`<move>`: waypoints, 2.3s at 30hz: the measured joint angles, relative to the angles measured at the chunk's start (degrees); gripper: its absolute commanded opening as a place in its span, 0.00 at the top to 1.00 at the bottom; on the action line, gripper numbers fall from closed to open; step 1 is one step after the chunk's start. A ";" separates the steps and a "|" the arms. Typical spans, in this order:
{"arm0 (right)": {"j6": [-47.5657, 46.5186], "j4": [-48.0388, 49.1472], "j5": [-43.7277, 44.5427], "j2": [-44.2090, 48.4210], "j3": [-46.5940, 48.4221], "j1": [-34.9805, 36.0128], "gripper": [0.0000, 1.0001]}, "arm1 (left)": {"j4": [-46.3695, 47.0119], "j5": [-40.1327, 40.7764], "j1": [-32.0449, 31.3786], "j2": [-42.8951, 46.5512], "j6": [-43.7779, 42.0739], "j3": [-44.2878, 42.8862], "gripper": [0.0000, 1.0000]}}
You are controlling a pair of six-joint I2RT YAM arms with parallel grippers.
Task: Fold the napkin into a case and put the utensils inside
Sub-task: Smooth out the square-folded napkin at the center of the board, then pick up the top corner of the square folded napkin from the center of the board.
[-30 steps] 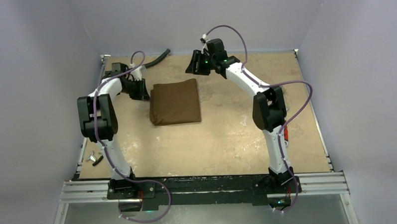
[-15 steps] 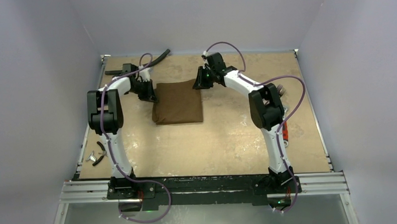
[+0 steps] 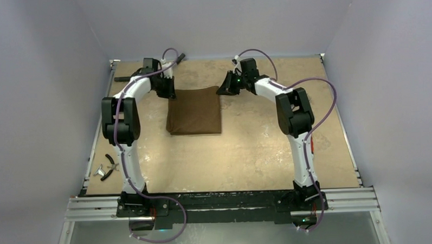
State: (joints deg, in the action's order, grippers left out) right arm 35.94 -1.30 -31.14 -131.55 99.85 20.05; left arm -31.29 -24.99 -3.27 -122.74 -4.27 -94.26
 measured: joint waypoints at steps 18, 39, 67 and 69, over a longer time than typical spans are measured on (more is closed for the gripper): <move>3.96 5.53 -6.05 -11.06 6.86 -0.52 0.89 | -8.09 -10.56 -11.54 9.62 -5.95 12.37 1.00; 8.81 25.22 -2.54 11.06 -34.05 -3.15 0.78 | -6.49 2.38 -11.82 12.90 -16.44 20.98 1.00; 11.61 31.23 -5.44 7.87 -33.77 3.26 0.92 | -5.38 3.85 4.09 11.50 -15.10 16.09 1.00; 11.61 31.30 -5.46 7.87 -33.79 3.26 0.92 | -4.98 4.59 3.72 11.50 -14.82 16.81 1.00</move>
State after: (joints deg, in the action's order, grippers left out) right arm 47.55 30.00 -36.60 -123.68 66.06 23.31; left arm -36.27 -20.40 0.45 -111.24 -19.09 -77.45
